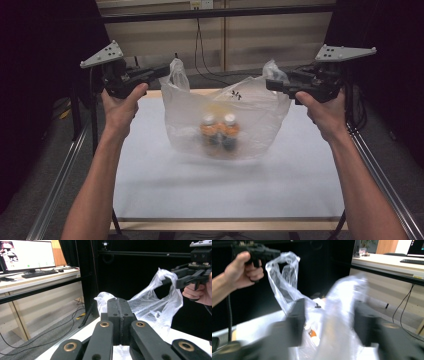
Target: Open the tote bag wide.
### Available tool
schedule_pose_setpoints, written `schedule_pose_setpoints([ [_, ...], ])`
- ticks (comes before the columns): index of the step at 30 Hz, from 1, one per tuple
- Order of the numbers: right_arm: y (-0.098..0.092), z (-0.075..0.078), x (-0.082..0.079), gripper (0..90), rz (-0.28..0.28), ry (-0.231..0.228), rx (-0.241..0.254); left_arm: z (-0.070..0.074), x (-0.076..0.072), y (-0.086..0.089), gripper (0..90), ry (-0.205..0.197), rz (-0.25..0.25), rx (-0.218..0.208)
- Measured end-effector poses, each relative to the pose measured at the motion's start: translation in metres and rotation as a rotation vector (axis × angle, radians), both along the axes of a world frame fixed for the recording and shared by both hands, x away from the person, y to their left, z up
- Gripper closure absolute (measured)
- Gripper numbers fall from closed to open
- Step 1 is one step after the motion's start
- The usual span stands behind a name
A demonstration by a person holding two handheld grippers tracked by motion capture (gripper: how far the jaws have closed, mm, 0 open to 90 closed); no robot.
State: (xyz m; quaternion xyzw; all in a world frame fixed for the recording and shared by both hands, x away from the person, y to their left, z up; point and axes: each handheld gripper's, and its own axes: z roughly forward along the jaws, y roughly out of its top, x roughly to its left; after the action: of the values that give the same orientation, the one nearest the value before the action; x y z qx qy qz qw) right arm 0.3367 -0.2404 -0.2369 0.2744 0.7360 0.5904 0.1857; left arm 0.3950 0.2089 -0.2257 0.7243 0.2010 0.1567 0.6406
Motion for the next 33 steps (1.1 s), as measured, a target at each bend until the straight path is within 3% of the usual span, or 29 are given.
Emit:
schedule_pose_setpoints([
  [2, 0.001, -0.001, 0.003, 83.8, 0.006, 0.004, 0.007, 0.0, 0.001, 0.001, 90.0, 0.0, 0.005, -0.01],
  [5, 0.0, 0.001, 0.01, 89.9, 0.004, 0.004, 0.023, 0.002, 0.002, 0.004, 90.0, -0.005, 0.01, 0.013],
  [14, -0.007, 0.014, 0.032, 90.0, -0.083, -0.008, 0.053, 0.011, 0.011, 0.013, 90.0, -0.019, 0.068, 0.024],
  [17, -0.01, 0.02, 0.04, 90.0, -0.114, -0.029, 0.092, 0.013, 0.014, 0.018, 90.0, -0.006, 0.093, 0.004],
  [21, -0.011, 0.025, 0.05, 90.0, -0.139, -0.033, 0.146, 0.013, 0.018, 0.027, 90.0, 0.001, 0.123, 0.013],
  [28, -0.004, 0.029, 0.058, 90.0, -0.166, -0.044, 0.117, 0.011, 0.023, 0.046, 90.0, 0.011, 0.181, 0.011],
  [30, -0.004, 0.029, 0.057, 90.0, -0.149, -0.045, 0.137, 0.01, 0.021, 0.047, 90.0, 0.016, 0.179, -0.003],
  [33, -0.002, 0.025, 0.056, 90.0, -0.149, -0.038, 0.118, 0.003, 0.02, 0.05, 90.0, 0.028, 0.173, 0.003],
])
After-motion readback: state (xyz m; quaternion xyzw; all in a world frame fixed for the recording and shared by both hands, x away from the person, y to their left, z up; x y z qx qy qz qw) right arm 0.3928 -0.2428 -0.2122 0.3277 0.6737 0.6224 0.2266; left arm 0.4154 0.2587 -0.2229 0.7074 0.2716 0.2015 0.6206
